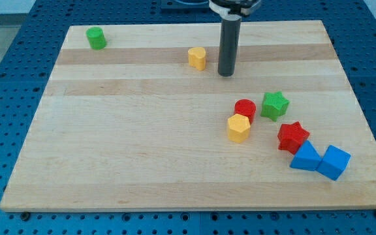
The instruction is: Move the yellow heart diagonally to the bottom right of the green circle
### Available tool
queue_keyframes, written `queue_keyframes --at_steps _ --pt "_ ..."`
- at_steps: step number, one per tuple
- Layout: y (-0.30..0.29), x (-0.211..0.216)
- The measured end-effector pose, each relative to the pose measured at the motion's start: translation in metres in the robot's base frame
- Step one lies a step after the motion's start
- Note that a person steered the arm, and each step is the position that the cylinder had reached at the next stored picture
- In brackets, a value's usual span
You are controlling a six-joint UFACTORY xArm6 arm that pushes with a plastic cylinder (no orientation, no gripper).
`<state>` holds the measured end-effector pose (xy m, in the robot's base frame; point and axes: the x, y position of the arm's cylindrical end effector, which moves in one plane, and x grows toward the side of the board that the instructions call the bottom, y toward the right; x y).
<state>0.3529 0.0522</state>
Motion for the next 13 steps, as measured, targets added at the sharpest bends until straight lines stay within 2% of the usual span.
queue_keyframes --at_steps 1,3,5,6,7,8,9,10,11,13 --pt "-0.019 -0.009" --pt "-0.082 -0.069" --pt "-0.148 -0.093" --pt "-0.141 -0.083" --pt "-0.106 -0.066" --pt "-0.082 -0.085" --pt "-0.102 -0.139" --pt "-0.142 -0.150" --pt "-0.174 -0.141" --pt "-0.187 -0.109"
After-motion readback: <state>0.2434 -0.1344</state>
